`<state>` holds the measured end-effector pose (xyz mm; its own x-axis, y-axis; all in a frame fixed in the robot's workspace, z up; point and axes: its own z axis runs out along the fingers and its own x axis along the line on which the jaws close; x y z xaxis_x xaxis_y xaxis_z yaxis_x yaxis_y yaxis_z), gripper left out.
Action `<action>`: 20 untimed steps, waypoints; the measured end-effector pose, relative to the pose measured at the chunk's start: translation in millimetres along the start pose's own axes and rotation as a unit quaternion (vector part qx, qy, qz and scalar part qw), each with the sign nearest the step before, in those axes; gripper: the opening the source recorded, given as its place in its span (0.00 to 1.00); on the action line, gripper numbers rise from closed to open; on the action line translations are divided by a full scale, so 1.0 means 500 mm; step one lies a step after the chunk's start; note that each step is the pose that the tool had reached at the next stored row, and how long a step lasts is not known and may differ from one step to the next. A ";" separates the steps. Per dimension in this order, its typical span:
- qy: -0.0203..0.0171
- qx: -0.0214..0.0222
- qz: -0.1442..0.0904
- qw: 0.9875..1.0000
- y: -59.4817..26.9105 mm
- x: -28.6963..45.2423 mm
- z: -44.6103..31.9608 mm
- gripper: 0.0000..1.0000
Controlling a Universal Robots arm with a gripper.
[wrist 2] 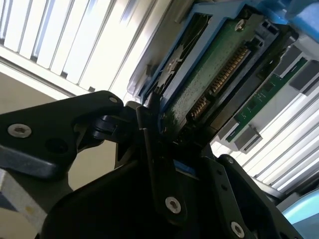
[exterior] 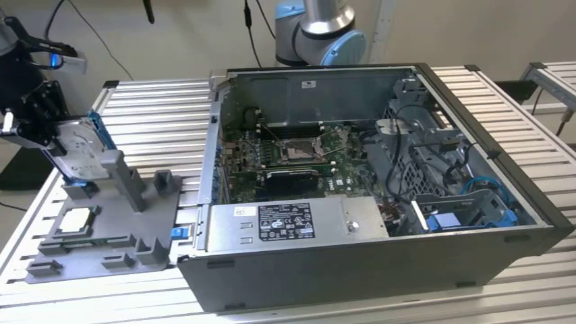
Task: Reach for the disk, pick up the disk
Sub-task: 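Pick up the disk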
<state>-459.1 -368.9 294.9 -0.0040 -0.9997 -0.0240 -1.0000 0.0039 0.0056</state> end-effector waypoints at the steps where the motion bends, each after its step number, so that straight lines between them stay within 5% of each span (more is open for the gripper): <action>1: 0.000 0.000 0.000 1.000 0.000 0.000 -0.003 0.00; 20: 0.000 0.000 0.000 1.000 0.000 -0.002 -0.062 0.00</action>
<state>-459.1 -368.8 326.1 -0.0042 -0.9997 -0.0240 -1.0000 0.0041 0.0056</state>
